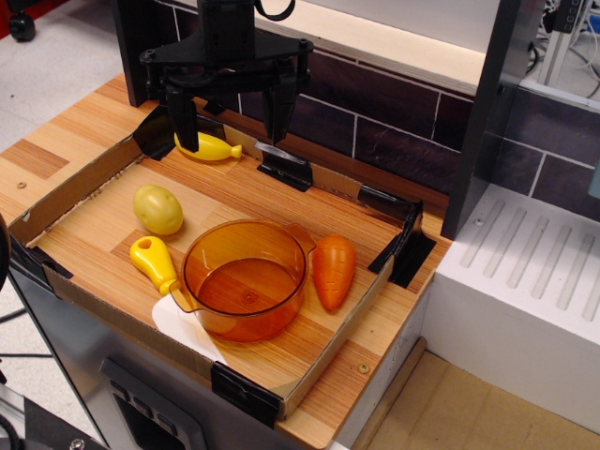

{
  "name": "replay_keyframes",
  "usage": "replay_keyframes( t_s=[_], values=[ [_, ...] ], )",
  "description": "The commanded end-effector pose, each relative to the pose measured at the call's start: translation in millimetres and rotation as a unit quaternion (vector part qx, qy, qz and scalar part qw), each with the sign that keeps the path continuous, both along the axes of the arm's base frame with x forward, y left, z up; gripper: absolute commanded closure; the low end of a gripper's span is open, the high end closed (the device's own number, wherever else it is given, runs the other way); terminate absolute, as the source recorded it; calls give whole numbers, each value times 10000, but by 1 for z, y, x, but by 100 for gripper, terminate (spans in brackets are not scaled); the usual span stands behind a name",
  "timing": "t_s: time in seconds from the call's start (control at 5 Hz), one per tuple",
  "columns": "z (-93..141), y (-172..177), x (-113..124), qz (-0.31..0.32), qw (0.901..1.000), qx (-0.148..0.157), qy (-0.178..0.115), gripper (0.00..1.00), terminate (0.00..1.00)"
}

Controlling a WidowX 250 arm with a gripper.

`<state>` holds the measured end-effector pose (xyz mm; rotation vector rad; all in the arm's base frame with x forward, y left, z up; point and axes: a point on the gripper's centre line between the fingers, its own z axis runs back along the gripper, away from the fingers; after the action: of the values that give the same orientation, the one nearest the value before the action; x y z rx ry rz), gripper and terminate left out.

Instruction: Put potato in pot

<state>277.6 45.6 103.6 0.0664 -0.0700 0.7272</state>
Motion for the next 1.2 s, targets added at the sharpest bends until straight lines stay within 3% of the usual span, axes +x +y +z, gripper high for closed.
replay_keyframes(
  t_s=[0.0,0.2,0.4,0.8,1.0],
  values=[
    [0,0,0,0,10000,0,0,0,0],
    [5,13,11,1017,9947,-129,-56,0,0],
    [9,30,15,1612,9865,-242,-145,0,0],
    [10,71,11,2323,9699,-584,-445,0,0],
    [2,75,7,2332,9700,-554,-406,0,0]
  ],
)
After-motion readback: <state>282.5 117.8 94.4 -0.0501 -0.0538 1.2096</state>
